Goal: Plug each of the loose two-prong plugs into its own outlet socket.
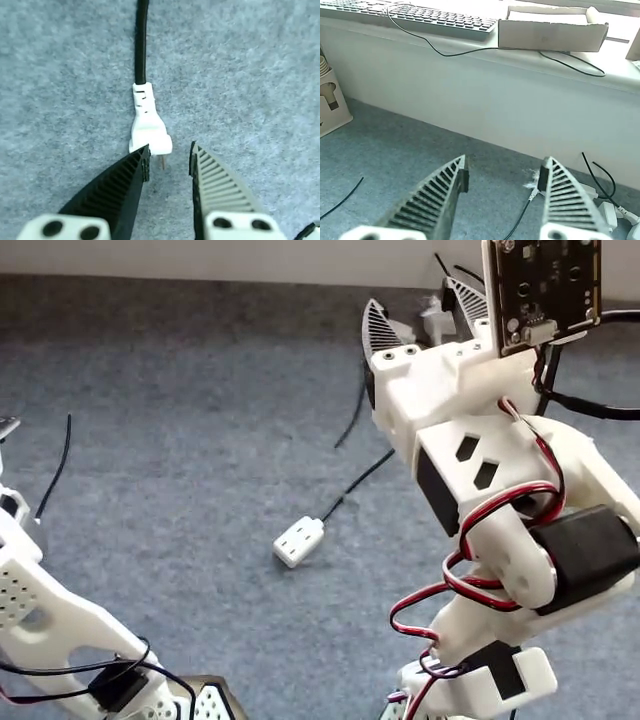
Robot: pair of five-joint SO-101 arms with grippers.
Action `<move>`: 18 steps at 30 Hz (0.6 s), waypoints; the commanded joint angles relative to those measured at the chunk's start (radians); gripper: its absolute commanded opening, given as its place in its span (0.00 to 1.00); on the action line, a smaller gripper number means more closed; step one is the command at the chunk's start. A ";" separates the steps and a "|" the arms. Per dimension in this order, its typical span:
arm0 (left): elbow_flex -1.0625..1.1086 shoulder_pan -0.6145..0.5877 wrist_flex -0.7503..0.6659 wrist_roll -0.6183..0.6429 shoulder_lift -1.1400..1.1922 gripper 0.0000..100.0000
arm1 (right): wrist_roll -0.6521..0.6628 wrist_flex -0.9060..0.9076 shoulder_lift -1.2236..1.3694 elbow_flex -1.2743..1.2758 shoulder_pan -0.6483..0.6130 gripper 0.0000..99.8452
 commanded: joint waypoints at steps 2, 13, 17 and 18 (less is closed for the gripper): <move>0.007 -0.022 -0.069 -0.003 0.001 0.16 | 0.006 0.015 0.001 0.002 -0.012 0.23; 0.061 -0.048 -0.081 -0.003 0.001 0.16 | 0.006 0.015 0.001 0.002 -0.015 0.23; 0.059 -0.038 -0.084 -0.003 0.001 0.16 | 0.006 0.015 0.001 0.002 -0.015 0.23; 0.051 -0.030 -0.084 -0.003 -0.001 0.16 | 0.006 0.015 0.001 0.002 -0.015 0.23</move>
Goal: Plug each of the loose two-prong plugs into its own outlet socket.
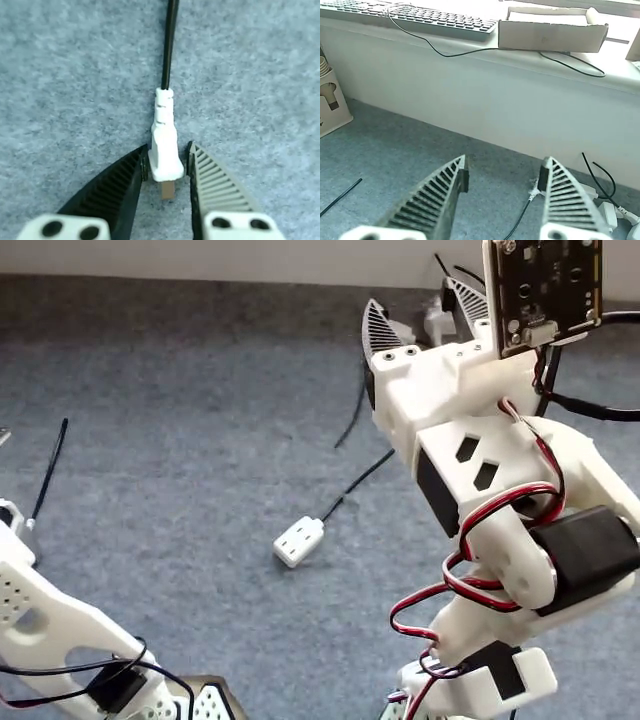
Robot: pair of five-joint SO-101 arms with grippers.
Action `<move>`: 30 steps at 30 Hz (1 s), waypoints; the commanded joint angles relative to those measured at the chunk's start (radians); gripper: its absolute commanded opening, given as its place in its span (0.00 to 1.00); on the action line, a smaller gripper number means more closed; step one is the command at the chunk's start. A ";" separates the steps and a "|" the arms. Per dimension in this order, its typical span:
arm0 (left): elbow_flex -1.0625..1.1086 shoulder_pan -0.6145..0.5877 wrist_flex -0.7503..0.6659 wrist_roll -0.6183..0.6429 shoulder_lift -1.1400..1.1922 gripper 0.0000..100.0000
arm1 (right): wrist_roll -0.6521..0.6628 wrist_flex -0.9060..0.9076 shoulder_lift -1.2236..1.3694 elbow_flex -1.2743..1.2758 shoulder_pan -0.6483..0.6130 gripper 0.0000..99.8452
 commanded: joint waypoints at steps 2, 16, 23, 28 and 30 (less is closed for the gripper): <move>-0.025 0.025 -0.006 -0.002 -0.013 0.16 | 0.006 0.015 0.001 0.002 -0.015 0.23; -0.091 0.064 -0.054 0.221 0.002 0.16 | 0.006 0.015 0.001 0.002 -0.015 0.23; -0.094 0.042 -0.054 0.229 0.077 0.16 | 0.006 0.015 0.001 0.002 -0.015 0.23; -0.099 0.024 -0.044 0.224 0.084 0.14 | 0.006 0.013 0.001 0.002 -0.015 0.23; -0.102 0.025 -0.015 0.201 0.082 0.10 | 0.006 0.013 0.001 0.002 -0.015 0.23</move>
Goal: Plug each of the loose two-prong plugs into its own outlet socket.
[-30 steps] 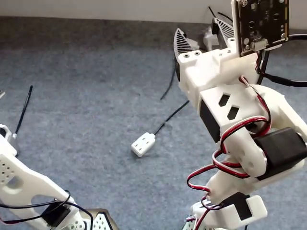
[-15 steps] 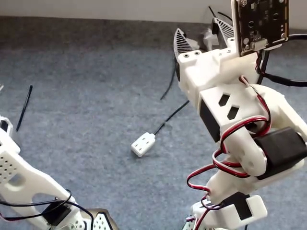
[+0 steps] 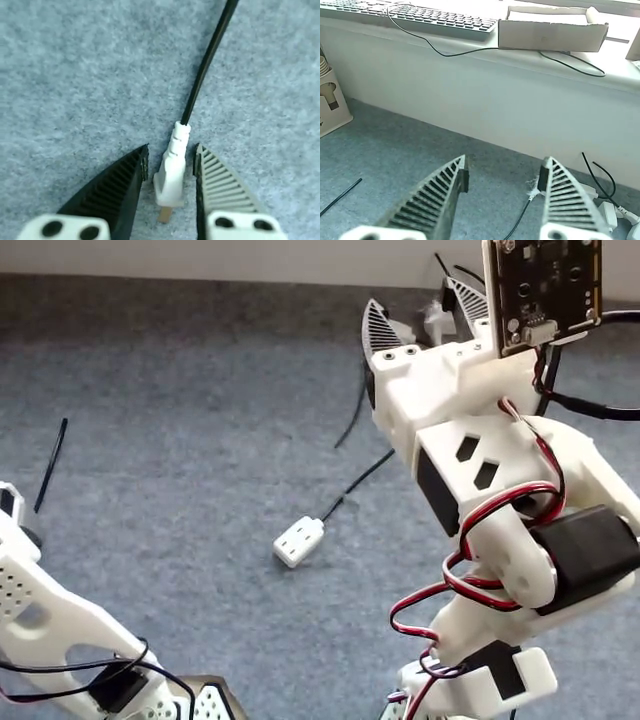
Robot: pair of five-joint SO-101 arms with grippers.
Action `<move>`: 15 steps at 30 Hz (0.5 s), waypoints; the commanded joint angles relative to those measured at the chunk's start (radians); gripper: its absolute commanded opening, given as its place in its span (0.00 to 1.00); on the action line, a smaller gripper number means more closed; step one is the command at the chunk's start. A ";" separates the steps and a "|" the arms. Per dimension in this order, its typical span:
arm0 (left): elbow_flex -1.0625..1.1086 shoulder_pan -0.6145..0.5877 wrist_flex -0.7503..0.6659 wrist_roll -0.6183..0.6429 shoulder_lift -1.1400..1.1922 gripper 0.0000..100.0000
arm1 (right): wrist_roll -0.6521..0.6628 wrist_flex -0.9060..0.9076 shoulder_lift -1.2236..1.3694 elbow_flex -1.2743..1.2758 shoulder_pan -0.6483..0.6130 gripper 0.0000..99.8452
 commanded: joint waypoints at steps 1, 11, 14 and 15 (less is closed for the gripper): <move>-0.008 -0.004 0.043 -0.054 0.007 0.08 | 0.006 0.013 0.001 0.002 -0.015 0.23; -0.008 0.015 0.097 -0.117 0.007 0.04 | 0.006 0.013 0.001 0.002 -0.015 0.23; -0.033 0.051 0.104 -0.115 0.005 0.04 | 0.006 0.013 0.001 0.002 -0.015 0.23; -0.064 0.074 0.123 -0.115 0.005 0.04 | 0.006 0.012 0.001 0.002 -0.015 0.23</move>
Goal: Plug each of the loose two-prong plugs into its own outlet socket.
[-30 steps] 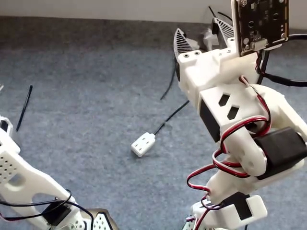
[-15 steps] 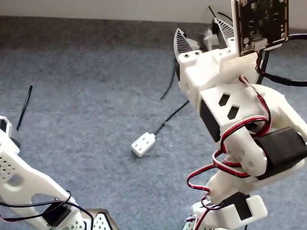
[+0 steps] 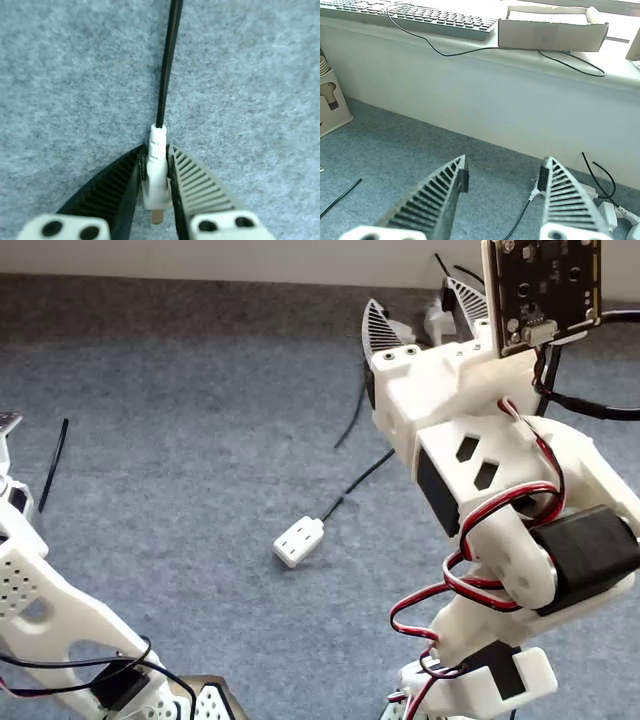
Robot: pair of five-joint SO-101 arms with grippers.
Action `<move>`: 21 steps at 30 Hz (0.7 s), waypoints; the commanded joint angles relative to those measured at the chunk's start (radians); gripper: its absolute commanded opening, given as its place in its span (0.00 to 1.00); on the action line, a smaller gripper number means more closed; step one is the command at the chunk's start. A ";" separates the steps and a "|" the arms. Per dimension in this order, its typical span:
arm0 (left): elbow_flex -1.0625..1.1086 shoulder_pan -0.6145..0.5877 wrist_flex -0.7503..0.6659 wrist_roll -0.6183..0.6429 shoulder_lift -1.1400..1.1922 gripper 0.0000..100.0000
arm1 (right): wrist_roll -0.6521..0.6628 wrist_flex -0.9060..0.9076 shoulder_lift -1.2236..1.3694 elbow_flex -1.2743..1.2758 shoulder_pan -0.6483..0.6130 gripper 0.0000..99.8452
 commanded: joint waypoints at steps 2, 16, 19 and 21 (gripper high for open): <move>-0.120 0.130 0.106 0.000 -0.002 0.04 | 0.006 0.012 0.001 0.002 -0.013 0.23; -0.286 0.599 0.176 0.465 -0.458 0.04 | 0.006 0.008 0.001 0.002 -0.010 0.23; -0.163 0.664 0.176 0.516 -0.641 0.04 | 0.006 0.008 0.001 0.002 -0.010 0.23; -0.067 0.710 0.176 0.545 -0.748 0.04 | 0.006 0.008 0.001 0.002 -0.010 0.23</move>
